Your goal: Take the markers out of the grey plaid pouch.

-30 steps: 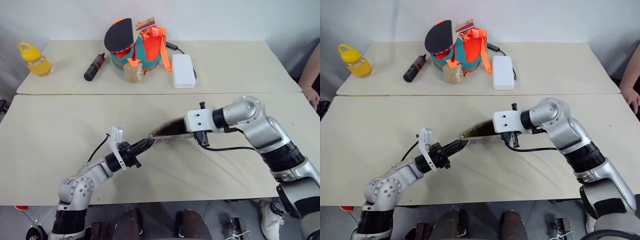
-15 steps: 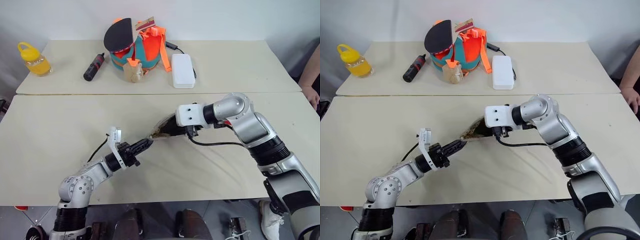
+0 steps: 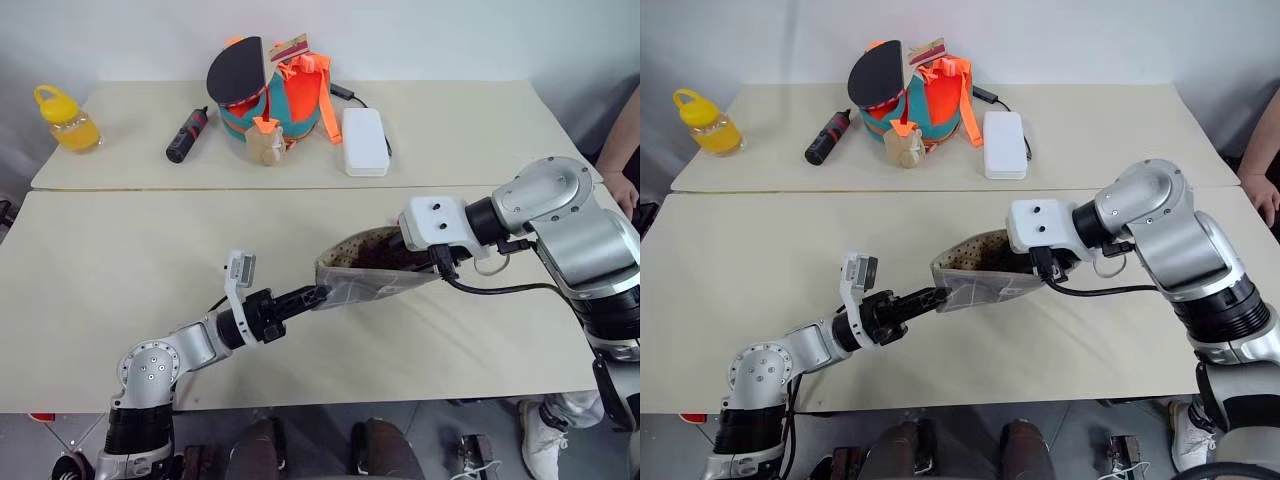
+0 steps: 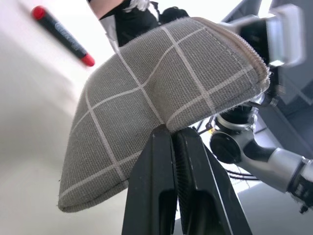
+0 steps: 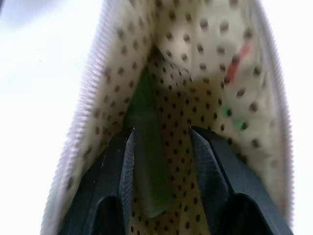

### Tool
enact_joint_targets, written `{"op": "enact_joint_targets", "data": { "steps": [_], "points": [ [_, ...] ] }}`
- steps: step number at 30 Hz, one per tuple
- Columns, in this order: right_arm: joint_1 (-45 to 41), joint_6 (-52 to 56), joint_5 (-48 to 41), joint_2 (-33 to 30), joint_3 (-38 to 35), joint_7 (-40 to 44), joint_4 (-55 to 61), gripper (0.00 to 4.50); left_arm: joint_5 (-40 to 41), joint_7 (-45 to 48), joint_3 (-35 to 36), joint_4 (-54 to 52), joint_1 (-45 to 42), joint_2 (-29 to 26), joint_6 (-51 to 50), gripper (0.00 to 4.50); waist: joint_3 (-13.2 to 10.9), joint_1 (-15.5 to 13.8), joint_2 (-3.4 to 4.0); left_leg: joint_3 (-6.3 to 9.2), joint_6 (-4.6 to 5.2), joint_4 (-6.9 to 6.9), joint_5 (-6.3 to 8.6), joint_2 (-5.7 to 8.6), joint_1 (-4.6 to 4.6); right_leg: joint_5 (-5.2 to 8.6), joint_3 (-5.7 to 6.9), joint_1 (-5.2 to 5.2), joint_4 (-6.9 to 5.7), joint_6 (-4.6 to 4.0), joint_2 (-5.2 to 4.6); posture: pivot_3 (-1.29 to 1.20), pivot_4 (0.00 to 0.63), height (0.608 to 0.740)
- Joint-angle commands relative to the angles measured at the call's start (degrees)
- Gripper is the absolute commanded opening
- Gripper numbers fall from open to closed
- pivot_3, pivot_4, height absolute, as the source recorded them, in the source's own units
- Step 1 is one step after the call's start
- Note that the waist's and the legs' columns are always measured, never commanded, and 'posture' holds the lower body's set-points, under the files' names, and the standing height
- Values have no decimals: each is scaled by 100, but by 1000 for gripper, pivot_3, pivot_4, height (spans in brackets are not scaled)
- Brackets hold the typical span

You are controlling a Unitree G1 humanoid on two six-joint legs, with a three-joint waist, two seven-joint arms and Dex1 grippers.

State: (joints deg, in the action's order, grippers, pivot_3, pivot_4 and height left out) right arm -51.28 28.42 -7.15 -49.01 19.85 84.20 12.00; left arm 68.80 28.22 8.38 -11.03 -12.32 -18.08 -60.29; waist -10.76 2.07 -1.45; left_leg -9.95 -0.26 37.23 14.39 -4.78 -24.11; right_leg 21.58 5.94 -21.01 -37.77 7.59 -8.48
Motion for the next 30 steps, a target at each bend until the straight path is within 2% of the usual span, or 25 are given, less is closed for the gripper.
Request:
{"op": "enact_joint_targets", "data": {
  "steps": [1, 3, 13, 24, 30],
  "points": [
    [133, -147, 395, 179, 438, -182, -35, 1839, -1050, 154, -252, 346, 179, -36, 803, 0, 0, -10, 0, -1, 0, 2, 0, 0, -1, 0, -1, -1, 1, 0, 0, 0, 150, 740],
    [237, -415, 711, 265, 684, -338, -223, 1839, -1409, 330, -414, 271, 230, -66, 1140, 0, 4, -30, -6, -3, 1, 2, 1, 1, -2, 0, 0, 0, 3, 0, -1, 0, 150, 740],
    [309, -1177, 1324, 702, 785, -976, -1030, 1839, -1558, 337, -411, 170, 211, 58, 1358, 0, 4, -29, -6, -4, 0, 6, 0, -1, -1, 0, -1, 1, 0, 0, -1, 0, 150, 740],
    [460, -1050, 1558, 842, 927, -878, -1203, 1839, -1692, 409, -502, 117, 193, 75, 1327, 0, 4, -18, -6, -3, 1, 7, 0, -2, 11, 0, 0, 13, -1, 0, -1, 0, 150, 740],
    [557, -895, 1602, 867, 985, -768, -1215, 1839, -1737, 396, -510, 48, 206, 112, 1330, 0, 4, -14, -7, -3, -1, -6, 3, -2, 61, 1, -1, 61, 9, -1, -2, 0, 150, 740]
  ]
}}
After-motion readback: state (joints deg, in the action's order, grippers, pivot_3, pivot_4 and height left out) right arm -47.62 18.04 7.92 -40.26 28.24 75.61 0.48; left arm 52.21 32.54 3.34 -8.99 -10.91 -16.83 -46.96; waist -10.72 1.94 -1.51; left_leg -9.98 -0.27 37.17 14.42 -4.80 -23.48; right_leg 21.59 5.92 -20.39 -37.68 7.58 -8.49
